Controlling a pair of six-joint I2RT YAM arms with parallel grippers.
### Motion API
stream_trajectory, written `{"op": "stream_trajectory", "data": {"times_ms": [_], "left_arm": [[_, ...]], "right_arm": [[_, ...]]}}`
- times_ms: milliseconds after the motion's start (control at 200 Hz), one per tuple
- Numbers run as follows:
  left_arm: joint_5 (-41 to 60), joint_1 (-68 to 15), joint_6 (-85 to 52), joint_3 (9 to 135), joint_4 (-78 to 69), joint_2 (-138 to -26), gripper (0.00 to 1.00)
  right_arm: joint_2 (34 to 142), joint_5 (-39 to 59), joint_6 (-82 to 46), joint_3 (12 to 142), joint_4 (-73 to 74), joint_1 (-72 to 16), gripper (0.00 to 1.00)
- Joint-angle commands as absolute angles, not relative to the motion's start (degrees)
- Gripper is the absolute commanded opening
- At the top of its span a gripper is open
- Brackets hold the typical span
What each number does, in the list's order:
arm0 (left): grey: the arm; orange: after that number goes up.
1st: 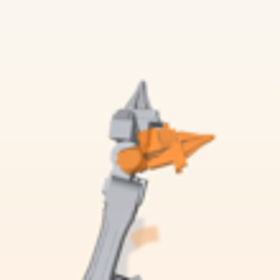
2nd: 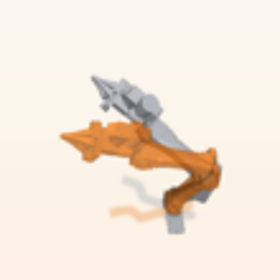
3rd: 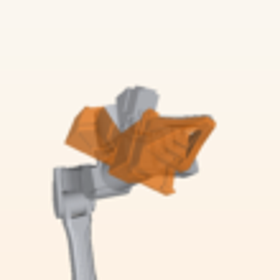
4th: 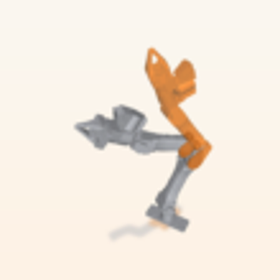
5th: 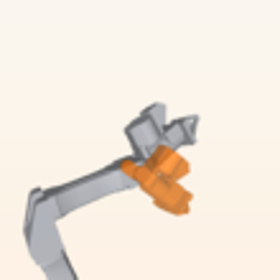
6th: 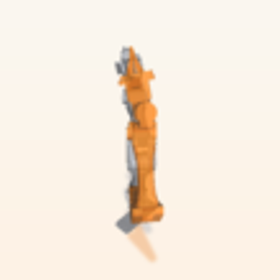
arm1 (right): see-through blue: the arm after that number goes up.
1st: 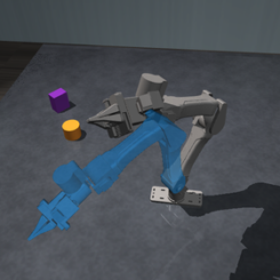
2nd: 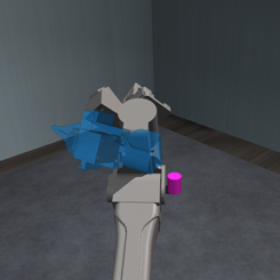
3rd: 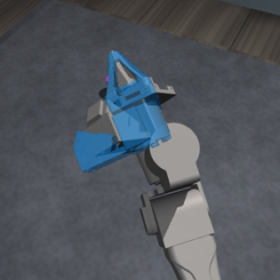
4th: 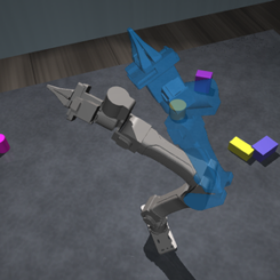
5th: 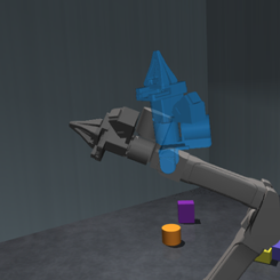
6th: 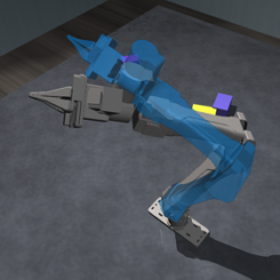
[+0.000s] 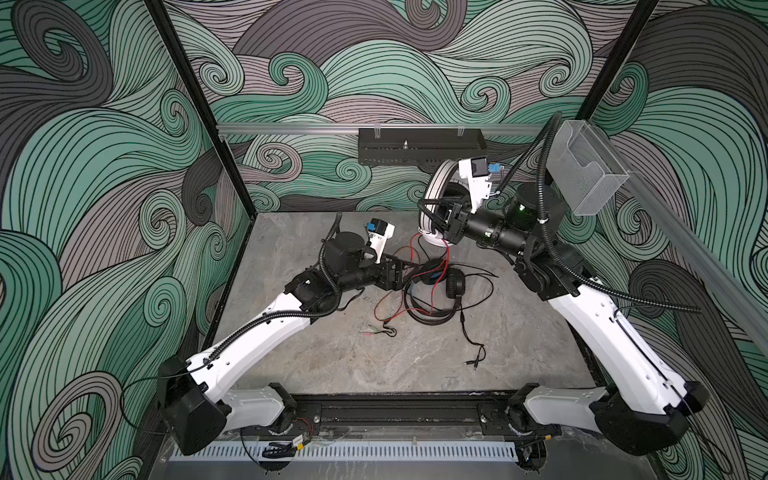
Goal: Wrap the headphones
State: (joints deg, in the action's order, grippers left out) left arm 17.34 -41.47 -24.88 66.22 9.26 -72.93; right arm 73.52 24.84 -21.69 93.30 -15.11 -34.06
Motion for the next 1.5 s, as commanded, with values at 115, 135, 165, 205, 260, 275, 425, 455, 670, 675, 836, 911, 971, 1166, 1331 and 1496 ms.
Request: {"op": "stream_trajectory", "data": {"times_ms": [115,135,165,205,260,275,425,455,670,675,836,911,971,1166,1331,1496], "left_arm": [[10.3,-42.2,-26.3,67.6,3.1,-75.3,0.76],[9.7,-42.2,-26.3,68.0,3.2,-75.9,0.76],[9.5,-42.2,-26.2,68.6,3.1,-76.7,0.76],[9.3,-42.2,-26.1,69.3,2.8,-77.8,0.76],[9.2,-42.2,-26.4,70.3,1.8,-79.2,0.73],[9.2,-42.2,-26.4,70.5,1.6,-79.6,0.71],[9.4,-42.0,-26.3,72.8,1.3,-83.0,0.41],[9.4,-42.0,-26.4,72.8,1.1,-83.1,0.32],[1.9,-40.5,-27.4,71.3,4.6,-78.5,0.00],[1.7,-40.4,-27.4,71.1,4.7,-78.4,0.00],[-5.0,-36.0,-26.8,71.8,11.5,-73.6,0.00],[-7.3,-33.4,-26.8,72.3,15.1,-71.1,0.00],[-8.5,-30.9,-27.0,72.2,16.9,-69.0,0.00],[-7.9,-24.3,-26.2,73.2,20.4,-65.9,0.00],[-9.5,-20.4,-25.0,74.1,23.8,-65.5,0.00],[-12.5,-14.2,-26.6,73.1,26.7,-63.6,0.00]], "right_arm": [[71.9,27.1,-21.6,94.7,-10.2,-34.1,0.00],[71.8,27.2,-21.7,94.7,-10.1,-34.2,0.00],[71.8,27.4,-22.0,94.7,-9.9,-34.2,0.00],[71.8,27.6,-22.3,94.6,-9.9,-34.2,0.00],[71.6,27.7,-22.6,94.4,-9.9,-34.2,0.00],[71.6,27.7,-22.6,94.2,-9.8,-34.2,0.00],[70.9,27.8,-22.8,94.1,-10.0,-34.1,0.00],[70.8,27.8,-22.8,94.2,-10.2,-34.2,0.00],[69.7,27.3,-21.2,94.2,-12.7,-34.1,0.00],[69.8,27.3,-21.2,94.2,-12.8,-34.1,0.00],[69.1,25.8,-18.4,94.0,-18.0,-34.2,0.00],[68.4,25.4,-17.2,93.5,-19.3,-34.2,0.00],[67.7,25.4,-16.8,92.6,-19.2,-34.1,0.00],[68.1,28.9,-16.1,92.5,-22.3,-34.1,0.00],[66.8,32.9,-17.6,90.7,-18.3,-34.1,0.00],[67.0,39.0,-16.6,91.0,-17.4,-34.0,0.00]]}}
